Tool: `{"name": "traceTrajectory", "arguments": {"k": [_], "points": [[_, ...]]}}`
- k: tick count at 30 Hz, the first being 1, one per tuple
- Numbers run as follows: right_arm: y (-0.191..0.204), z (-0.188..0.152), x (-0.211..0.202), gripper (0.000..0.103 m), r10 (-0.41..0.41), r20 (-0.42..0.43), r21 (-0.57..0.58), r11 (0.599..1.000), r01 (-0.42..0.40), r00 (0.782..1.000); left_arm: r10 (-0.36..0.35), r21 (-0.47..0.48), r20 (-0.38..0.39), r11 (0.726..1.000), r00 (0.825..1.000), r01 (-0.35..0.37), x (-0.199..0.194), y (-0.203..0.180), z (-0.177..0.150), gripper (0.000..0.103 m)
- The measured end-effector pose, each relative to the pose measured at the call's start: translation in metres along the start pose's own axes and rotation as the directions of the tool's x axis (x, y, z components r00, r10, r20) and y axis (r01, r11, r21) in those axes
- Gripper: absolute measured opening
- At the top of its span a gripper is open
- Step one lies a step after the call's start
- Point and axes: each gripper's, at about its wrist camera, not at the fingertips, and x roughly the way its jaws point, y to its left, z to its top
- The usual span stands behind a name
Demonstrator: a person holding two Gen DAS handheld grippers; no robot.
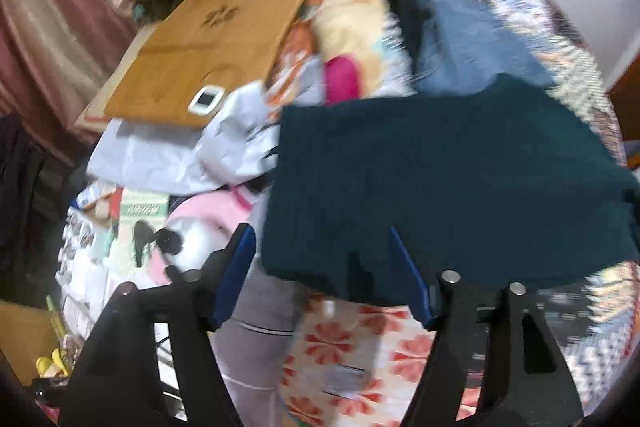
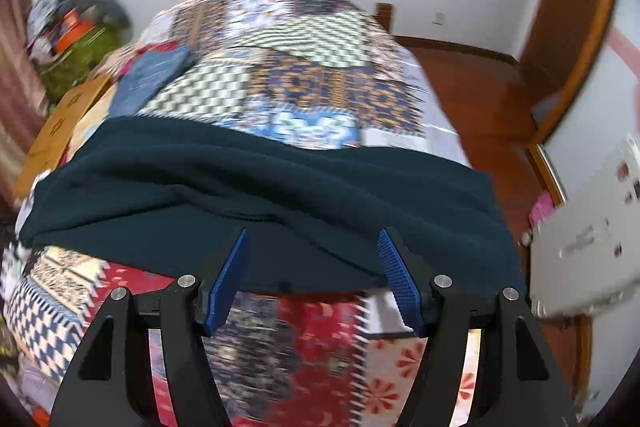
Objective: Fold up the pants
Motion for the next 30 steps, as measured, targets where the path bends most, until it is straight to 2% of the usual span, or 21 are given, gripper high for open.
{"name": "traceTrajectory", "arguments": {"k": [3,7,9,14,16,20,22,24,26,30], "points": [[-0.025,-0.008,0.001,0.063,-0.019,-0.011,0.050,0.999,0.020,1.000,-0.056,0.052,0.021,0.997,0.998,0.055,-0.015,-0.035,-0.001,0.071],[-0.046,-0.016,0.005,0.063,-0.024,-0.031,0.085,0.996,0.026,0.999,-0.121,0.142,-0.011,0.982,0.993,0.121,-0.015,-0.090,-0.009,0.072],[-0.055,-0.021,0.004,0.063,-0.022,-0.031,0.095,0.995,0.025,0.999,-0.124,0.193,-0.026,0.973,0.992,0.127,-0.012,-0.113,-0.015,0.072],[-0.075,-0.028,0.003,0.063,-0.018,-0.041,0.121,0.992,0.023,0.999,-0.090,0.261,-0.064,0.960,0.994,0.103,0.008,-0.150,-0.029,0.072],[-0.084,-0.032,0.003,0.063,-0.027,-0.046,0.133,0.991,0.033,0.999,-0.064,0.287,-0.041,0.955,0.997,0.073,0.011,-0.156,-0.032,0.072],[-0.103,-0.040,0.009,0.063,-0.040,-0.060,0.180,0.982,0.050,0.997,0.001,0.368,0.019,0.930,1.000,-0.008,0.012,-0.175,-0.037,0.071],[-0.110,-0.044,0.013,0.063,-0.048,-0.067,0.207,0.977,0.061,0.997,-0.007,0.381,0.004,0.925,1.000,0.005,0.016,-0.182,-0.033,0.061],[-0.120,-0.049,0.017,0.063,-0.062,-0.071,0.238,0.968,0.077,0.996,-0.040,0.385,-0.022,0.922,0.999,0.046,0.019,-0.187,-0.029,0.038],[-0.132,-0.055,0.021,0.063,-0.073,-0.076,0.268,0.959,0.091,0.994,-0.073,0.381,-0.046,0.921,0.996,0.085,0.021,-0.195,-0.025,0.025],[-0.152,-0.056,0.031,0.063,-0.108,-0.102,0.289,0.948,0.133,0.989,-0.071,0.381,-0.035,0.921,0.997,0.079,0.021,-0.201,-0.023,0.018]]}}
